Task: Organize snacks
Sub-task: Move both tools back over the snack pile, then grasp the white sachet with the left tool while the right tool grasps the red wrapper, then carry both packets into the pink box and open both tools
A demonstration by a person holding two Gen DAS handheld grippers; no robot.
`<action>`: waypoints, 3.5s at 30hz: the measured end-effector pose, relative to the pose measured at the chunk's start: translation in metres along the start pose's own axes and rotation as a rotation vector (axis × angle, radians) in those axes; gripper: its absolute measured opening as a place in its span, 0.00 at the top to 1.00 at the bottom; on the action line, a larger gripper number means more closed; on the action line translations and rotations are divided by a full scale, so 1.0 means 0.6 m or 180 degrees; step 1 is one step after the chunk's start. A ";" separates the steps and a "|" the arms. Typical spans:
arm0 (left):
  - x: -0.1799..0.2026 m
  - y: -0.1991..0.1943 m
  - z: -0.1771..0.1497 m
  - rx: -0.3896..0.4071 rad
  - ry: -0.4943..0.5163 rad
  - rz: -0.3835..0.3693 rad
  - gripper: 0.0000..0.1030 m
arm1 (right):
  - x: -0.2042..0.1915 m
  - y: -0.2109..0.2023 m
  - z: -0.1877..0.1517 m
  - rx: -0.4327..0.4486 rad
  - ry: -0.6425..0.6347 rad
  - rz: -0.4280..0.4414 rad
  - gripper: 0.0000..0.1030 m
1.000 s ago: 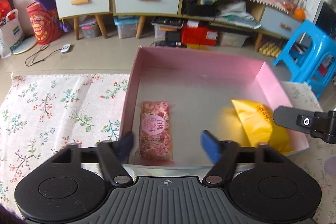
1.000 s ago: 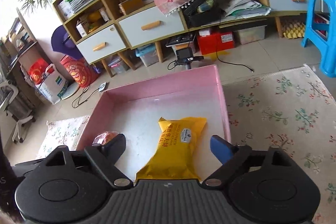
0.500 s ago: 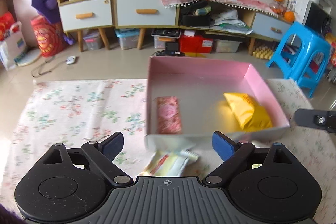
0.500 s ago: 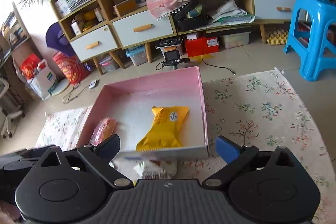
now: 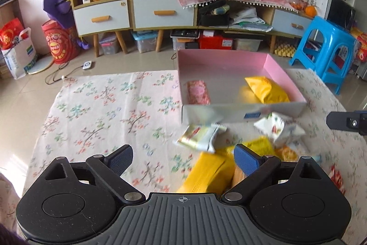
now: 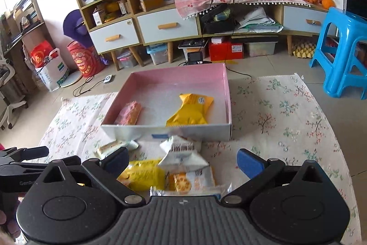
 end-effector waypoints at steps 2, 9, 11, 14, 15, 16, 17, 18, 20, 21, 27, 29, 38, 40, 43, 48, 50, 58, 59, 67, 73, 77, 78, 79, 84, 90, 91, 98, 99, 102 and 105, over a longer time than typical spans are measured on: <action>-0.002 -0.011 -0.012 0.0085 0.0066 0.0014 0.07 | 0.000 0.000 -0.011 0.0000 -0.0025 0.0020 0.10; 0.002 -0.046 -0.037 0.0363 0.0264 -0.0048 0.03 | -0.004 0.004 -0.066 -0.0040 -0.0544 -0.0093 0.09; -0.006 -0.047 -0.049 0.0386 0.0262 -0.0088 0.03 | -0.003 0.004 -0.083 -0.0015 -0.0716 -0.0103 0.09; -0.022 -0.046 -0.071 0.0397 0.0173 -0.0163 0.03 | 0.006 0.006 -0.109 -0.0024 -0.0887 -0.0116 0.09; -0.028 -0.047 -0.078 0.0414 0.0126 -0.0216 0.03 | 0.011 0.006 -0.118 -0.0037 -0.0914 -0.0116 0.09; -0.033 -0.048 -0.086 0.0441 0.0074 -0.0287 0.03 | 0.016 0.005 -0.125 -0.0047 -0.0929 -0.0116 0.09; -0.036 -0.049 -0.094 0.0460 0.0024 -0.0352 0.03 | 0.021 0.005 -0.132 -0.0055 -0.0935 -0.0116 0.09; -0.039 -0.049 -0.101 0.0465 -0.0018 -0.0411 0.03 | 0.027 0.004 -0.139 -0.0059 -0.0926 -0.0112 0.09; -0.041 -0.048 -0.114 0.0463 -0.0051 -0.0499 0.03 | 0.040 0.002 -0.148 -0.0075 -0.0877 -0.0102 0.09; -0.040 -0.048 -0.121 0.0467 -0.0049 -0.0525 0.03 | 0.045 0.001 -0.152 -0.0080 -0.0844 -0.0108 0.09; -0.028 -0.038 -0.157 0.0484 -0.0020 -0.0727 0.02 | 0.083 0.003 -0.177 -0.0022 -0.0751 -0.0207 0.09; -0.023 -0.029 -0.167 0.0438 0.0001 -0.0751 0.02 | 0.093 0.011 -0.186 -0.0032 -0.0836 -0.0294 0.09; -0.032 0.005 -0.199 0.0248 0.0008 -0.0605 0.03 | 0.110 0.024 -0.190 -0.0046 -0.0721 -0.0267 0.09; -0.037 0.008 -0.200 0.0239 -0.0019 -0.0571 0.03 | 0.113 0.028 -0.187 -0.0049 -0.0694 -0.0251 0.11; -0.045 0.007 -0.201 0.0243 -0.0087 -0.0543 0.05 | 0.115 0.029 -0.186 -0.0051 -0.0682 -0.0244 0.14; -0.047 0.005 -0.195 0.0277 -0.0116 -0.0571 0.14 | 0.106 0.026 -0.184 -0.0041 -0.0752 -0.0183 0.25; -0.042 0.005 -0.194 0.0274 -0.0079 -0.0577 0.21 | 0.102 0.024 -0.184 -0.0035 -0.0777 -0.0159 0.30; -0.043 0.010 -0.190 0.0255 -0.0070 -0.0513 0.37 | 0.087 0.021 -0.180 -0.0005 -0.0845 -0.0107 0.58; -0.043 0.011 -0.190 0.0250 -0.0062 -0.0492 0.40 | 0.086 0.020 -0.181 -0.0004 -0.0855 -0.0099 0.62; -0.040 0.005 -0.186 0.0293 0.0028 -0.0392 0.47 | 0.081 0.017 -0.177 -0.0005 -0.0878 -0.0135 0.85; -0.042 -0.003 -0.179 0.0345 -0.0023 -0.0394 0.55 | 0.071 0.005 -0.164 0.0077 -0.0883 -0.0104 0.86; -0.043 -0.007 -0.172 0.0358 -0.0055 -0.0397 0.57 | 0.061 -0.004 -0.154 0.0147 -0.0861 -0.0076 0.86; -0.043 -0.007 -0.172 0.0358 -0.0057 -0.0387 0.58 | 0.060 -0.006 -0.152 0.0164 -0.0860 -0.0077 0.86; -0.043 -0.007 -0.172 0.0356 -0.0058 -0.0382 0.58 | 0.058 -0.007 -0.150 0.0176 -0.0858 -0.0074 0.86; -0.042 -0.018 -0.159 0.0438 -0.0117 -0.0401 0.59 | 0.048 -0.016 -0.139 0.0246 -0.0852 -0.0037 0.86; -0.035 -0.026 -0.136 0.0492 -0.0178 -0.0452 0.59 | 0.033 -0.026 -0.115 0.0351 -0.0805 0.0038 0.86; -0.032 -0.026 -0.133 0.0481 -0.0185 -0.0462 0.59 | 0.030 -0.029 -0.109 0.0378 -0.0791 0.0052 0.86; -0.011 -0.034 -0.101 0.0514 -0.0215 -0.0544 0.59 | 0.010 -0.040 -0.072 0.0514 -0.0707 0.0131 0.86; -0.007 -0.034 -0.096 0.0516 -0.0211 -0.0552 0.59 | 0.008 -0.039 -0.067 0.0526 -0.0695 0.0132 0.86; 0.004 -0.032 -0.083 0.0513 -0.0218 -0.0568 0.59 | 0.000 -0.038 -0.052 0.0575 -0.0665 0.0137 0.86; 0.012 -0.027 -0.069 0.0508 -0.0236 -0.0574 0.59 | -0.006 -0.035 -0.035 0.0629 -0.0613 0.0143 0.86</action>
Point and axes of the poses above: each gripper's, at about its wrist camera, not at the fingertips, and y roughly the way its jaws point, x to its right, z to its top, the point moved 9 cm from there along y, roughly the way its jaws point, and after that the axes turned 6 degrees about y, right-handed, at the moved point
